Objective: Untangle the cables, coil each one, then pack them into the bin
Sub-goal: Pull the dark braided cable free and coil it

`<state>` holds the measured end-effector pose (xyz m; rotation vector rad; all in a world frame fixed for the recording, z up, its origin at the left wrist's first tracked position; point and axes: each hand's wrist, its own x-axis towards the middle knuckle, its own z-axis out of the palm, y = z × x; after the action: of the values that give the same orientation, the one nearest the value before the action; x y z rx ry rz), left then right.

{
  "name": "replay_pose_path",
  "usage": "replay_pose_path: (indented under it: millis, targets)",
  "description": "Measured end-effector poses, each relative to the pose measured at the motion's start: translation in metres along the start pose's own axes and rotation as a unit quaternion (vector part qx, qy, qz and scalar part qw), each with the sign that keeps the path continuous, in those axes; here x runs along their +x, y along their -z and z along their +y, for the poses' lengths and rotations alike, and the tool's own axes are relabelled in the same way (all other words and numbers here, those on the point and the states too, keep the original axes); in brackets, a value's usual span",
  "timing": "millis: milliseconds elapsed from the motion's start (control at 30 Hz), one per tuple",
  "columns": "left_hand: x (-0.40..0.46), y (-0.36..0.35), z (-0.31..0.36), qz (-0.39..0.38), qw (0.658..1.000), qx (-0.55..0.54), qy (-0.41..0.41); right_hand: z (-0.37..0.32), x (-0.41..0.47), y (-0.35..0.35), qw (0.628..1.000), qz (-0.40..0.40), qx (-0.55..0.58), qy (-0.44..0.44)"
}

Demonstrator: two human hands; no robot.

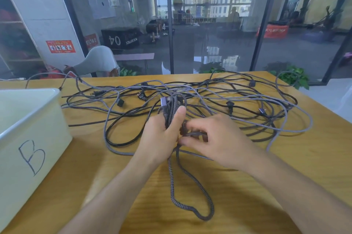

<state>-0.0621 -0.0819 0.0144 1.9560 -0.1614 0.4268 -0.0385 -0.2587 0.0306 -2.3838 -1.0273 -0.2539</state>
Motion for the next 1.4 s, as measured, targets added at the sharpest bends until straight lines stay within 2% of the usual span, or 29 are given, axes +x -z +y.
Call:
replay_pose_path:
  millis: [167, 267, 367, 567, 700, 800, 900, 1000, 1067, 1167, 1200, 1267, 1333, 1400]
  targets:
    - [0.002, 0.006, -0.002, -0.033, 0.996, -0.075, 0.039, 0.002, -0.001, 0.0, 0.999, -0.022, 0.034, 0.009]
    - [0.008, 0.013, -0.005, -0.007, 0.995, -0.077, 0.065, 0.004, 0.0, 0.005, 0.996, 0.016, 0.085, -0.012]
    - [0.01, 0.02, -0.004, 0.024, 0.994, -0.092, 0.056, 0.001, 0.0, 0.013, 0.994, 0.047, 0.099, -0.023]
    - [0.01, 0.026, -0.001, 0.055, 0.987, -0.136, 0.068, 0.009, -0.003, 0.028, 0.997, 0.01, 0.071, -0.037]
    - [0.012, 0.029, -0.002, 0.058, 0.989, -0.122, 0.058, 0.023, -0.003, 0.028, 0.994, 0.109, -0.005, 0.025]
    - [0.012, 0.028, -0.005, 0.038, 0.994, -0.097, 0.044, 0.02, 0.0, 0.018, 0.97, 0.21, -0.058, 0.105]
    - [0.011, 0.027, -0.006, 0.016, 0.996, -0.086, 0.035, 0.011, 0.004, 0.014, 0.939, 0.269, -0.131, 0.17]
    - [0.007, 0.022, 0.001, -0.004, 0.995, -0.101, 0.012, 0.003, 0.002, 0.006, 0.941, 0.305, -0.082, 0.124]
    - [0.005, 0.019, 0.004, 0.004, 0.992, -0.122, 0.015, -0.001, 0.0, -0.004, 0.958, 0.284, 0.045, 0.019]
    - [0.007, 0.02, 0.002, 0.032, 0.982, -0.178, 0.057, 0.0, 0.004, -0.013, 0.928, 0.235, 0.269, -0.105]
    - [0.008, 0.022, 0.001, 0.041, 0.978, -0.193, 0.069, 0.0, 0.006, -0.014, 0.927, 0.188, 0.301, -0.122]
    - [0.009, 0.024, -0.001, 0.054, 0.972, -0.215, 0.085, -0.002, 0.008, -0.017, 0.919, 0.041, 0.362, -0.151]
    - [0.01, 0.023, -0.001, 0.053, 0.971, -0.218, 0.082, -0.009, 0.006, -0.021, 0.887, -0.083, 0.42, -0.172]
    - [0.01, 0.021, -0.002, 0.047, 0.974, -0.21, 0.07, -0.013, 0.004, -0.024, 0.873, -0.116, 0.447, -0.158]
